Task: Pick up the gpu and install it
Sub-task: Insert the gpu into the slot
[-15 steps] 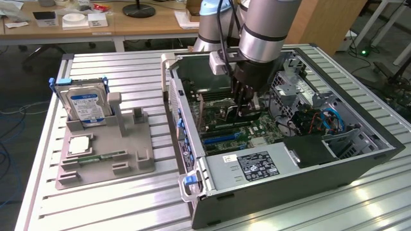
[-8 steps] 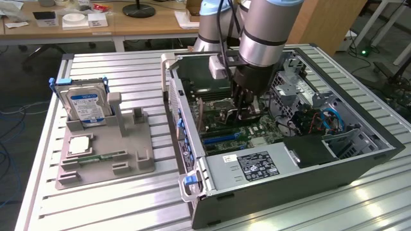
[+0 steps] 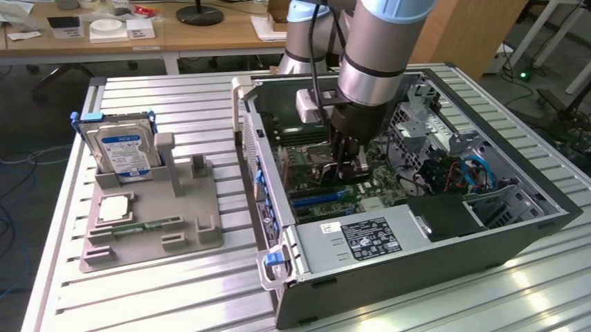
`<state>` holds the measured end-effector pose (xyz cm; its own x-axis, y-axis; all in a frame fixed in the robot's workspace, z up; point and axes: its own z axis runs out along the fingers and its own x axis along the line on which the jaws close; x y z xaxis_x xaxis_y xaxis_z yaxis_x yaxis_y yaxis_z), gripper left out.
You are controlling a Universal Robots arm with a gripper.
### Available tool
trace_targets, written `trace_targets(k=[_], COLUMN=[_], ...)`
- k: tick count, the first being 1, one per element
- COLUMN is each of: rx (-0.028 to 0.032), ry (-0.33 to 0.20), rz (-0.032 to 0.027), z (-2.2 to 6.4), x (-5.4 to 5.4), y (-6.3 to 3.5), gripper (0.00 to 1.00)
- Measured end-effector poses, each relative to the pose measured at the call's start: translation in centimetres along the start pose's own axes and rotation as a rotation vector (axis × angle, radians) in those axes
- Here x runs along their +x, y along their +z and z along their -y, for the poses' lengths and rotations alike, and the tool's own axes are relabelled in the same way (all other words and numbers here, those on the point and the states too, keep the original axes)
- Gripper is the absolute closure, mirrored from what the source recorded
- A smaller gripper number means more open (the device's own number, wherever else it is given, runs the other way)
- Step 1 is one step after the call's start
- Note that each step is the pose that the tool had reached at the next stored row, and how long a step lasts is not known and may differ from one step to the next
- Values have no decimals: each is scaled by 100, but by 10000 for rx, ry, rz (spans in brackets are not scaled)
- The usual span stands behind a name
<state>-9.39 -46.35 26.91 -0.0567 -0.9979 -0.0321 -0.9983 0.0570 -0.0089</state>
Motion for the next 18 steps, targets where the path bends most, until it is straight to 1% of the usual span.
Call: trace_targets(k=[3,6,12,18], rx=[0,6,8,8], ry=[0,-4,-6,-7], rz=[2,1,1,2], z=[-9,-36,-45,-91], x=[1,3,6,10], y=[37,46,91,134], gripper=[73,73,73,73])
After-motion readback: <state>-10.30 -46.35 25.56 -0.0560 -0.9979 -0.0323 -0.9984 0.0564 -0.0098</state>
